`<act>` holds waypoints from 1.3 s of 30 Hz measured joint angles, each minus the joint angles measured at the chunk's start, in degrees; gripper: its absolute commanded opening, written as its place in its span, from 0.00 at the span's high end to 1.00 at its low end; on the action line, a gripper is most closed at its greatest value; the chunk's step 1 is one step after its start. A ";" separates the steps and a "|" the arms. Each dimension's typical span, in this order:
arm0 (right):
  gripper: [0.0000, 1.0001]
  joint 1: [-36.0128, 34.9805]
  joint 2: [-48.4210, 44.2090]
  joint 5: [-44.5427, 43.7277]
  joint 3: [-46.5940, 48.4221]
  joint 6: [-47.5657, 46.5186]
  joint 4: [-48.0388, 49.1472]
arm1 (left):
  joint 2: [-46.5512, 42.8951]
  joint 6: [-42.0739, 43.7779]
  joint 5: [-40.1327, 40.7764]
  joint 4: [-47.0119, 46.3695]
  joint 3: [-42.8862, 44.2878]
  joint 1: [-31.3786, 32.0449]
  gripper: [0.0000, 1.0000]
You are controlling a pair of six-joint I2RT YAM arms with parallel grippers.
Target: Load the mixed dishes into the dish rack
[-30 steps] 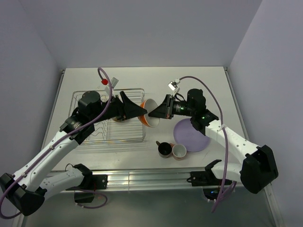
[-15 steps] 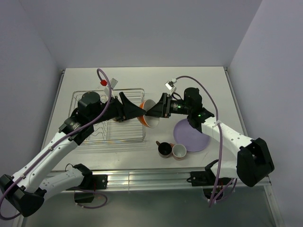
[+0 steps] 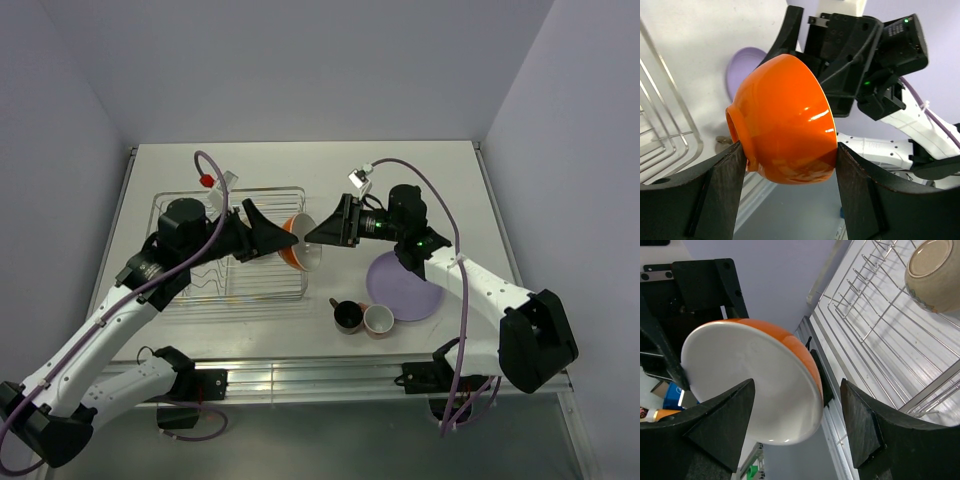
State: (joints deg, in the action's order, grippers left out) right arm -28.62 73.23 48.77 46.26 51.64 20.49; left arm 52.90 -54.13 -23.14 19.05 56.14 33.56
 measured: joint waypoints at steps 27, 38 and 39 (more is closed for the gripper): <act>0.04 6.01 -8.00 -9.49 -1.05 -7.69 -15.65 | -1.14 10.10 23.43 26.01 8.22 -0.55 1.00; 0.04 6.08 -17.68 -17.90 -0.22 -15.10 -30.82 | 4.26 12.98 33.24 34.18 8.63 -0.52 1.00; 0.04 6.08 -18.32 -18.40 -0.22 -15.52 -31.76 | 5.16 13.03 33.92 34.32 8.63 -0.52 1.00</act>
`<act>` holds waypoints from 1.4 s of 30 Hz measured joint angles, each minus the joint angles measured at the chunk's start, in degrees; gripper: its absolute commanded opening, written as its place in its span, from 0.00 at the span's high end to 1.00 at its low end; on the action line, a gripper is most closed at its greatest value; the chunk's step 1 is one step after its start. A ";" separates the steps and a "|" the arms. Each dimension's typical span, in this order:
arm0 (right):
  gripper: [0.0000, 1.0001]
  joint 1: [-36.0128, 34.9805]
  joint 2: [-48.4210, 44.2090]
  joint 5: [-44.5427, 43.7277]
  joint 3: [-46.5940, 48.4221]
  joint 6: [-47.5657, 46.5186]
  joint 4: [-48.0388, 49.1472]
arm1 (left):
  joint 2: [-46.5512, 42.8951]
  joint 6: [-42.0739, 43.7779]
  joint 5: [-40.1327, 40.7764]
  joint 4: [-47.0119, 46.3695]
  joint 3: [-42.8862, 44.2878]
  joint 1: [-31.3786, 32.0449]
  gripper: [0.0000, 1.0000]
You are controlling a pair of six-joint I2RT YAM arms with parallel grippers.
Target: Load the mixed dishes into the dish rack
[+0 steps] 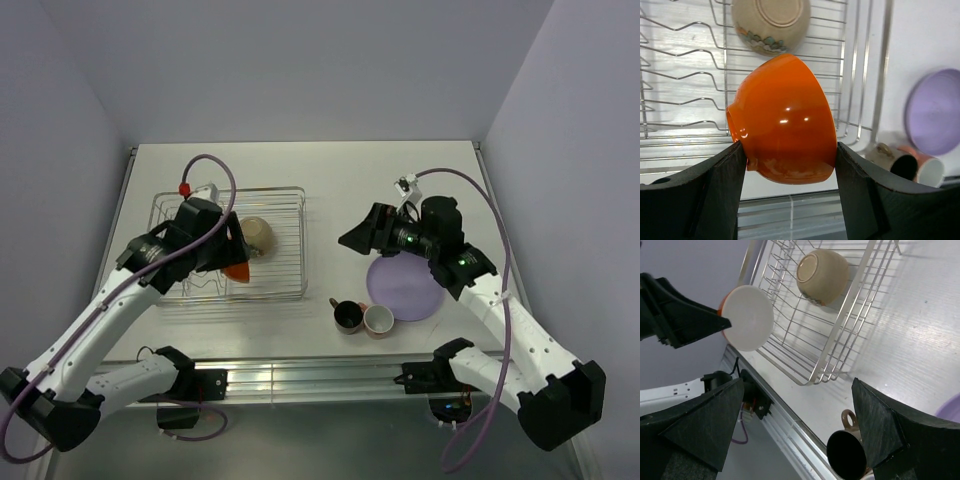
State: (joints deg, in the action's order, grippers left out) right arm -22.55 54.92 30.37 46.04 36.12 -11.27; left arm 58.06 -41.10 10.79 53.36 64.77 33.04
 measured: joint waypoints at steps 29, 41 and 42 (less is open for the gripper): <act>0.05 -2.91 -13.14 -13.29 -3.76 -5.29 -18.64 | 29.90 -5.27 18.67 4.92 6.05 12.68 0.99; 0.10 -25.64 -13.31 -38.64 -3.19 5.75 -33.90 | 33.33 -6.82 23.12 6.58 7.67 16.28 0.26; 0.09 -26.38 -13.25 -39.82 -3.19 6.54 -34.53 | 33.33 -6.84 23.17 6.58 7.65 16.39 0.25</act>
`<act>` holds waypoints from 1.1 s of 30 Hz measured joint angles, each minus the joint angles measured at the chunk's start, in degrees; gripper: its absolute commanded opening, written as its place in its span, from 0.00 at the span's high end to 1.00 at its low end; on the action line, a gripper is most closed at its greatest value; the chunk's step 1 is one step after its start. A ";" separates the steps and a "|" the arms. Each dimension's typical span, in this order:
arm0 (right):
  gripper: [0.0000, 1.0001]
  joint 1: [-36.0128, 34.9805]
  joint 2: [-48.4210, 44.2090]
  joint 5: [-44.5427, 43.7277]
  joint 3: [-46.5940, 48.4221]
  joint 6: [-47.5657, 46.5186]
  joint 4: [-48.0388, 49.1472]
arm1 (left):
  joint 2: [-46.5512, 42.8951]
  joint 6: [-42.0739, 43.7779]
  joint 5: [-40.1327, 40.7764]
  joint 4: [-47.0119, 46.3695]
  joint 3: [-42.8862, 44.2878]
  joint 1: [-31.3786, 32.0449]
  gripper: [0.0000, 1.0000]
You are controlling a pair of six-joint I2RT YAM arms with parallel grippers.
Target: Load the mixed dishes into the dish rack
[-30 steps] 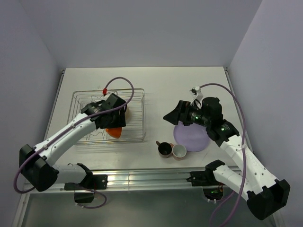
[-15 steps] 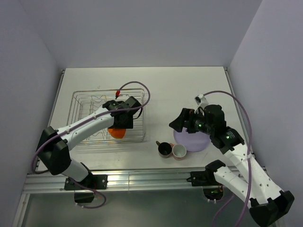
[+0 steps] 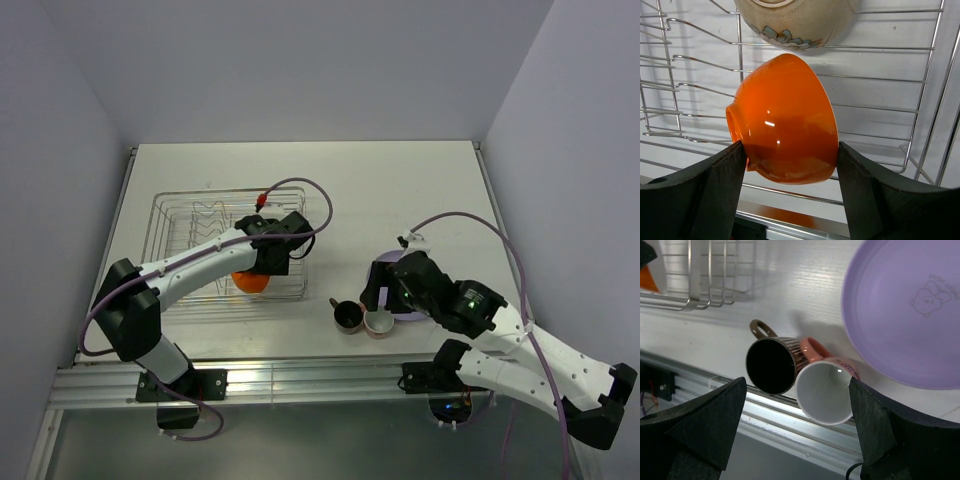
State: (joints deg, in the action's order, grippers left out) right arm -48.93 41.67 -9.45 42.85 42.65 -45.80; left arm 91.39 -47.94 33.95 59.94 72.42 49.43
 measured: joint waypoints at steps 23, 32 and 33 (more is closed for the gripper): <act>0.05 -1.20 -3.23 -9.05 0.00 9.07 -4.44 | -1.86 -1.42 -2.56 -3.26 -4.72 0.55 0.01; 0.04 6.14 -1.64 -10.43 0.04 11.87 -4.61 | -6.58 -1.49 -3.26 -3.28 -4.68 0.70 0.01; 0.04 7.82 -1.49 -10.21 0.02 11.61 -4.57 | -6.64 -1.49 -3.26 -3.26 -4.68 0.70 0.01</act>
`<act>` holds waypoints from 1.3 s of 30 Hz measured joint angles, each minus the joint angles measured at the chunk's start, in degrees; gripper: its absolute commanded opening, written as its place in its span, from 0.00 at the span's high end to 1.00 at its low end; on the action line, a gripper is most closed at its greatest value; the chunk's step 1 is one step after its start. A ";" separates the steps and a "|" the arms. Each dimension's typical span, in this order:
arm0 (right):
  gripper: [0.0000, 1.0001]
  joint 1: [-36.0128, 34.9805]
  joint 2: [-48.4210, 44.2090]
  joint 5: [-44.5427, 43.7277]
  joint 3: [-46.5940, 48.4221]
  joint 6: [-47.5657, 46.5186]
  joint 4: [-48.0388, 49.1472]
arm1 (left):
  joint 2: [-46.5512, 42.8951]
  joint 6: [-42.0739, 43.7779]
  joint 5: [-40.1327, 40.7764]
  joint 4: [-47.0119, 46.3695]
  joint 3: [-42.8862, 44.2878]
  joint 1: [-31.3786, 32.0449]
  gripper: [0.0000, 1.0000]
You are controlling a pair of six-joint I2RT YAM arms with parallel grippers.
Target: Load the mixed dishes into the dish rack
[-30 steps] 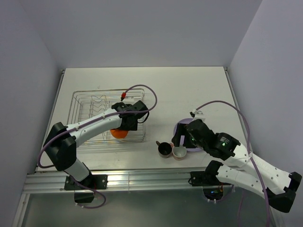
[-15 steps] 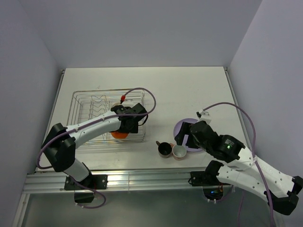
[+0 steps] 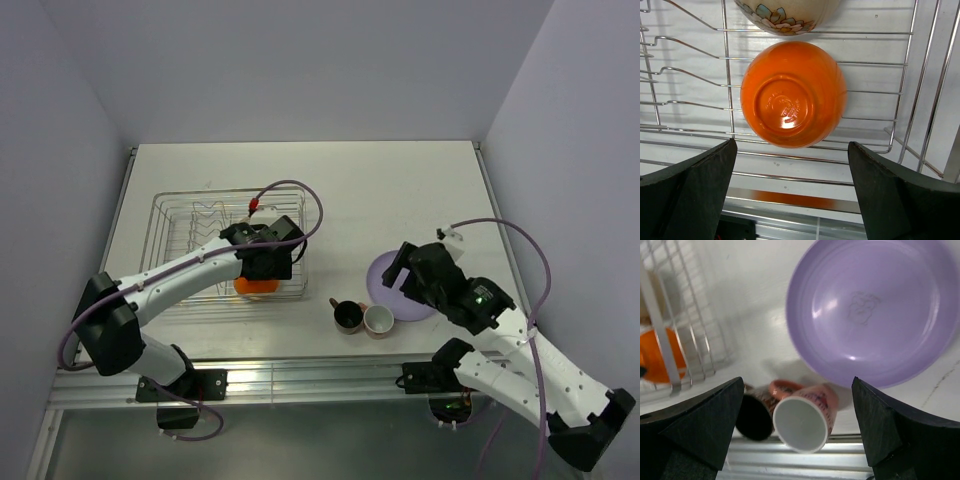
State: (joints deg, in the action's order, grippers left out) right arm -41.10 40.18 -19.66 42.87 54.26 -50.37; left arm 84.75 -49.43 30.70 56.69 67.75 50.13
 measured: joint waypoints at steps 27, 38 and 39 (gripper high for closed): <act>0.32 30.69 7.28 7.82 -16.94 6.36 5.97 | -24.70 2.32 -5.70 1.05 8.98 0.11 0.03; 1.00 31.78 13.68 7.13 -18.49 6.05 14.08 | -29.20 3.52 -8.26 0.13 7.15 0.20 0.03; 1.00 31.78 13.81 7.34 -18.49 6.21 14.86 | -29.07 3.63 -8.48 -0.07 6.84 0.20 0.03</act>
State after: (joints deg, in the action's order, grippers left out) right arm -9.32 54.00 -12.32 24.38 60.47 -35.51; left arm 55.68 -45.80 22.22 56.62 74.59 50.33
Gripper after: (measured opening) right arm 0.041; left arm 0.969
